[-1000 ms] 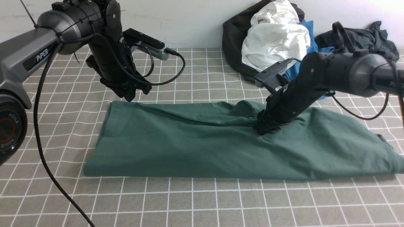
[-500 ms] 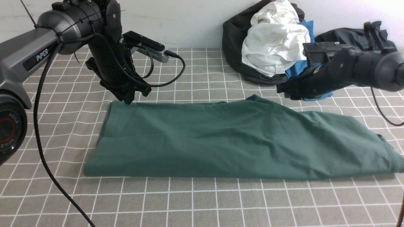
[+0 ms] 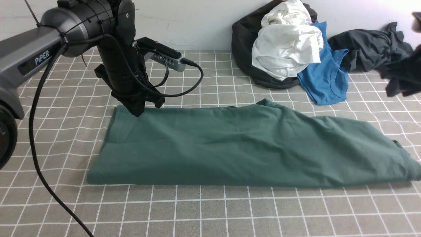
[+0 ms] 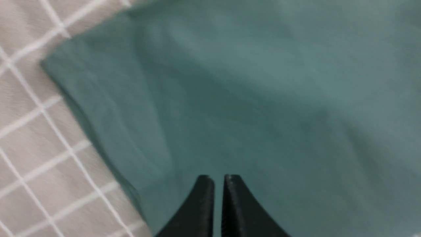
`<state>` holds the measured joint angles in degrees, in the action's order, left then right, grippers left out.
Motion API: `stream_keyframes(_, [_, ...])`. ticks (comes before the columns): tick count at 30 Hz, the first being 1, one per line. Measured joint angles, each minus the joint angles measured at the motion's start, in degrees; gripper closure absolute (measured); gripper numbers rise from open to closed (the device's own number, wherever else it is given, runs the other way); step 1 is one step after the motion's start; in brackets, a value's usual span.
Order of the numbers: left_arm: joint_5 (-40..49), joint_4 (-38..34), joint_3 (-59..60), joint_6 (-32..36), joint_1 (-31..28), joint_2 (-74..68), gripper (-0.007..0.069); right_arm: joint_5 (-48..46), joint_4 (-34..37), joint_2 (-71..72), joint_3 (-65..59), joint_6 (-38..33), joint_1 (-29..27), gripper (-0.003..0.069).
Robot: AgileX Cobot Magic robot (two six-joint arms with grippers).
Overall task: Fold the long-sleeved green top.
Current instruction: Use the right arm to clamp the right edge of the fabric
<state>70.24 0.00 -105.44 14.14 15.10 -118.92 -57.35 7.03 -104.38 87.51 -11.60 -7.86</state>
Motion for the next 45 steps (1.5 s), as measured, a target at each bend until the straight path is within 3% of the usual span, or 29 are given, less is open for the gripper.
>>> stream_keyframes(8, [-5.6, -2.7, 21.7, 0.1, -1.2, 10.1, 0.0632, 9.0, 0.1, 3.9, -19.9, 1.0, -6.1, 0.0379])
stream_keyframes(18, [-12.5, -6.5, 33.0, 0.5, -1.3, 10.8, 0.0632, 17.1, 2.9, -3.4, -21.6, 2.3, -6.2, 0.0083])
stream_keyframes(23, [-13.4, -6.5, 33.6, 1.0, -1.3, 10.9, 0.0631, 17.4, 4.6, -6.4, -21.5, 3.4, -6.2, 0.0053])
stream_keyframes(27, [-13.4, -6.6, 33.6, 1.0, -1.3, 10.9, 0.0631, 17.2, 4.1, -6.4, -21.4, 3.4, -6.2, 0.0092])
stream_keyframes(45, [-13.4, -6.6, 33.6, 1.9, -1.3, 10.9, 0.0631, 14.0, 0.4, -7.4, -19.0, 3.3, -2.7, 0.0521])
